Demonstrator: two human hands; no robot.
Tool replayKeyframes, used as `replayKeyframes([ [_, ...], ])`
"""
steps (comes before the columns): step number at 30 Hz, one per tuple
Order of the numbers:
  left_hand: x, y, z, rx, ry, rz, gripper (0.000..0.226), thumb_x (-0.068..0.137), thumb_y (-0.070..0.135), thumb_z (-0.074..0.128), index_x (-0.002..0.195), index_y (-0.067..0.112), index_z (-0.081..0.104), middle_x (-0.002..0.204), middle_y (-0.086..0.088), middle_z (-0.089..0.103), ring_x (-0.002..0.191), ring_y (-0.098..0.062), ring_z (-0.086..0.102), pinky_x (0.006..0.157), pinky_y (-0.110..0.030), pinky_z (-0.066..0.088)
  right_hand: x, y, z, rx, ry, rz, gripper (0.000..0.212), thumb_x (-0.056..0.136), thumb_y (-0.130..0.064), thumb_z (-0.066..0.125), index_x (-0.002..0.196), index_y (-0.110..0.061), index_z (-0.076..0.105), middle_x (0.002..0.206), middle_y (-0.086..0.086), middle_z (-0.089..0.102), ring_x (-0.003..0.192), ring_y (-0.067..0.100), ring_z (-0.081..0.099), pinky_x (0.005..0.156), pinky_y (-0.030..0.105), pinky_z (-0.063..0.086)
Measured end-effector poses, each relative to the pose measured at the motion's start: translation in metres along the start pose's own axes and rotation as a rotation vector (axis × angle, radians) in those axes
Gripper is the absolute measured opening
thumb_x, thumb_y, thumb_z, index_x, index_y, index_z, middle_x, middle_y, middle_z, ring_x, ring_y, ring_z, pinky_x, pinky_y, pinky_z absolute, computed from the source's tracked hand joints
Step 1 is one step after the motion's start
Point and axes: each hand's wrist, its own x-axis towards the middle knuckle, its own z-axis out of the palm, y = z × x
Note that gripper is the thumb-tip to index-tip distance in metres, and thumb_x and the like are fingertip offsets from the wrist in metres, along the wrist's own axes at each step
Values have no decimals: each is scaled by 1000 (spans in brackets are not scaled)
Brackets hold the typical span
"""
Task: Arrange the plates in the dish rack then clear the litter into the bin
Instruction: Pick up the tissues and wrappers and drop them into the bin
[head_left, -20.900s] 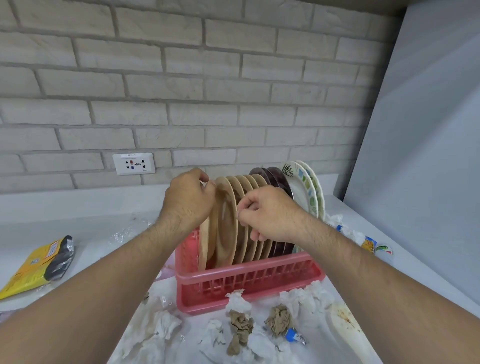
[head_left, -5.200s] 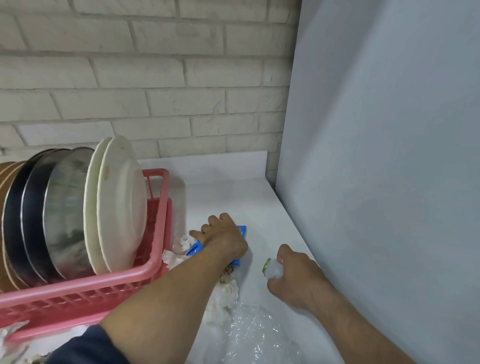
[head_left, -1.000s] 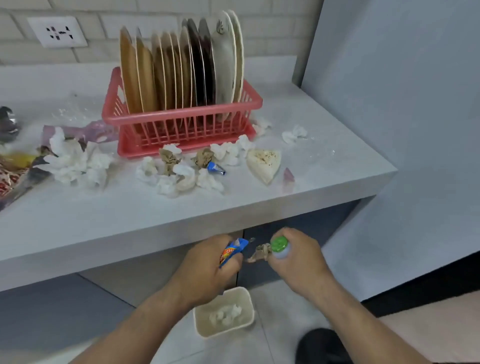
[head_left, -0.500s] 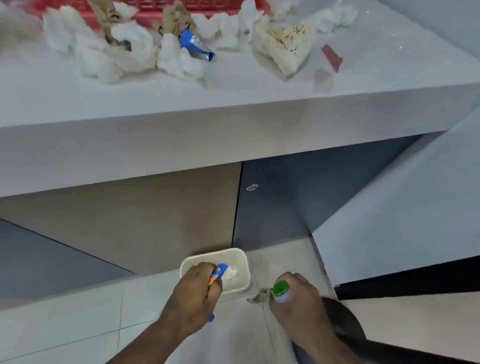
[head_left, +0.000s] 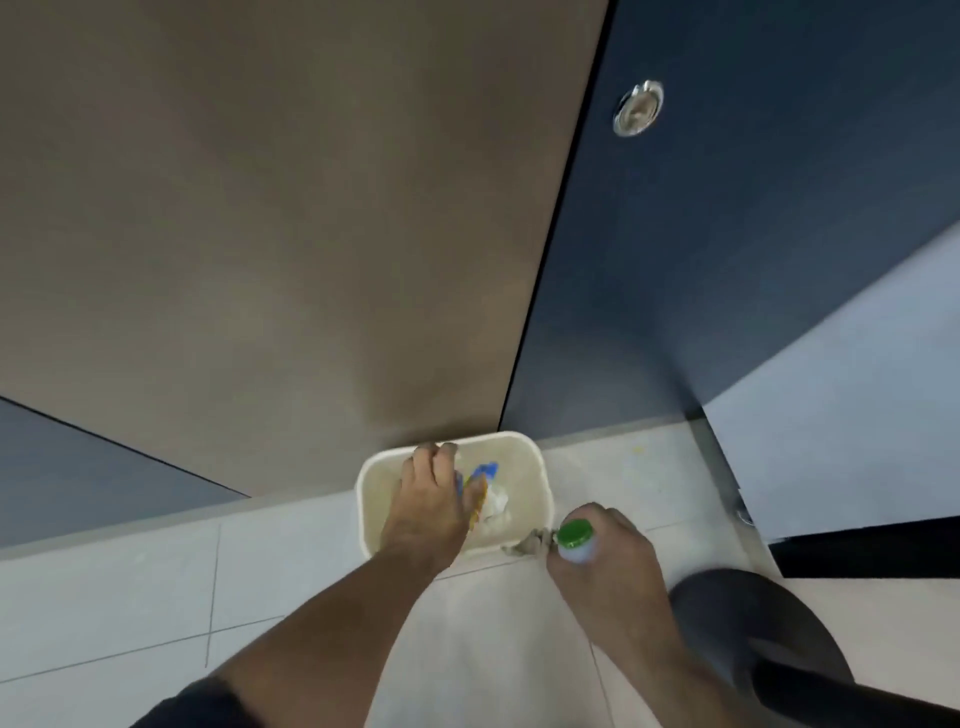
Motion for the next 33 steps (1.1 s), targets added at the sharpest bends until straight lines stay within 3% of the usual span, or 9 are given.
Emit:
replayKeyframes([
  [3, -1, -11, 16, 27, -142, -72, 88, 78, 67, 4, 139, 12, 35, 134, -7, 44, 119, -27, 45, 96, -39, 43, 19, 4, 13, 16, 79, -12, 14, 75, -21, 67, 75, -26, 54, 77, -9, 52, 67, 12, 48, 58, 20, 33],
  [5, -1, -18, 8, -159, -107, -67, 82, 84, 61, 8, 139, 9, 39, 139, -9, 45, 125, -28, 43, 104, -36, 35, 35, 0, 23, 5, 96, -56, 10, 76, -22, 65, 79, -25, 55, 81, -7, 54, 70, 15, 48, 61, 22, 31],
  [10, -15, -31, -24, -300, 168, -32, 28, 100, 31, 39, 105, 16, 62, 105, 2, 60, 101, -20, 55, 83, -29, 41, 71, -28, 61, 14, 45, -232, 18, 75, -25, 66, 91, -20, 60, 91, -1, 59, 88, 22, 56, 72, 30, 45],
  [12, -21, -35, -33, -330, 230, -33, 22, 99, 29, 43, 98, 19, 62, 98, 6, 58, 96, -17, 54, 79, -28, 41, 84, -36, 80, -55, -17, -345, 24, 77, -35, 66, 94, -20, 60, 94, -1, 58, 94, 24, 55, 77, 37, 48],
  [15, -23, -46, -34, -302, 226, -15, 24, 98, 32, 44, 103, 18, 63, 103, 8, 59, 100, -15, 54, 80, -26, 41, 98, -38, 105, -323, -143, -401, 55, 81, -59, 56, 123, -24, 51, 119, 2, 53, 110, 27, 47, 90, 41, 42],
  [19, -22, -55, -29, -271, 184, -47, 30, 98, 34, 44, 114, 16, 62, 114, 7, 59, 107, -15, 54, 83, -24, 41, 104, -31, 114, -489, -322, -320, 60, 89, -52, 56, 138, -22, 39, 134, 4, 45, 122, 28, 40, 99, 43, 37],
  [22, -23, -52, -34, -250, 145, -36, 30, 98, 33, 45, 114, 16, 63, 114, 4, 62, 107, -18, 56, 84, -25, 43, 97, -24, 97, -431, -291, -341, 43, 93, -42, 53, 129, -18, 52, 127, 3, 53, 119, 25, 46, 98, 38, 41],
  [26, -32, -32, -63, -244, 107, 33, 27, 97, 31, 48, 115, 18, 64, 112, 3, 64, 105, -18, 58, 88, -25, 42, 75, -34, 47, -328, -212, -295, 31, 96, -35, 44, 122, -24, 58, 117, -1, 62, 105, 21, 56, 81, 31, 45],
  [33, -67, 29, -196, -275, 159, 195, 45, 90, 54, 35, 106, 24, 65, 105, 14, 62, 97, -9, 58, 83, -21, 45, 19, -114, -88, -104, -47, -339, 29, 97, -36, 48, 123, -27, 59, 120, -8, 62, 111, 15, 54, 90, 30, 45],
])
